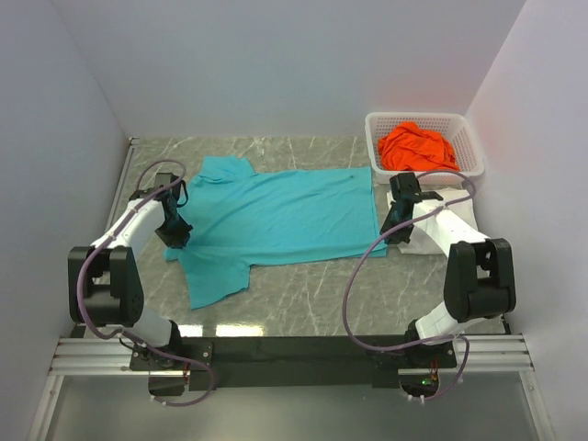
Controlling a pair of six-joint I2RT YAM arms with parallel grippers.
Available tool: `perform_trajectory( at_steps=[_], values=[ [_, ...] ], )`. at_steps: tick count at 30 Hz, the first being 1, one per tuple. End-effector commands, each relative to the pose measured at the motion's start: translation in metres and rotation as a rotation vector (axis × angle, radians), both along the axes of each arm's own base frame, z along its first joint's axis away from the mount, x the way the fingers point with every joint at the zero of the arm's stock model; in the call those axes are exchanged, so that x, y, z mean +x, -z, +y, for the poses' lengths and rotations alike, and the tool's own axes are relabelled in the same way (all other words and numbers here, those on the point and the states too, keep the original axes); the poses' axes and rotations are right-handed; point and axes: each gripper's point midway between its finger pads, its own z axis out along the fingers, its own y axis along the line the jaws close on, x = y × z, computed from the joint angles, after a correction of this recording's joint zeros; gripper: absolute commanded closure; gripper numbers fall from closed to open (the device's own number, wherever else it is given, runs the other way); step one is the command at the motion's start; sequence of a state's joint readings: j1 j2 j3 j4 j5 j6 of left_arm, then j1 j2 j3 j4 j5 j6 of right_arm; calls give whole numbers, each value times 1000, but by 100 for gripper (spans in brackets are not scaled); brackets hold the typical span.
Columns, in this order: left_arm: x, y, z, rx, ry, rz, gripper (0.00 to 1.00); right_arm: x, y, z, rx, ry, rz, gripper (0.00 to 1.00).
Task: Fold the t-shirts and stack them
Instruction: Fold the tshirt
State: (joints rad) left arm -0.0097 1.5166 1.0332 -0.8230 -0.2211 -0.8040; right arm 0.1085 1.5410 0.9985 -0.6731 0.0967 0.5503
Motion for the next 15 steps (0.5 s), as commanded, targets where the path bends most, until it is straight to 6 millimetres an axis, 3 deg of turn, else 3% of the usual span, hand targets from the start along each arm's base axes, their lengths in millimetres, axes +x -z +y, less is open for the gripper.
perform_trajectory(
  at_steps=[1,15],
  values=[
    [17,-11,3,11,15,-51,89,26,-19,-4,-17,1,-85,100],
    [16,-2,7,25,2,-48,92,40,-12,-3,-20,-7,-86,100]
  ],
)
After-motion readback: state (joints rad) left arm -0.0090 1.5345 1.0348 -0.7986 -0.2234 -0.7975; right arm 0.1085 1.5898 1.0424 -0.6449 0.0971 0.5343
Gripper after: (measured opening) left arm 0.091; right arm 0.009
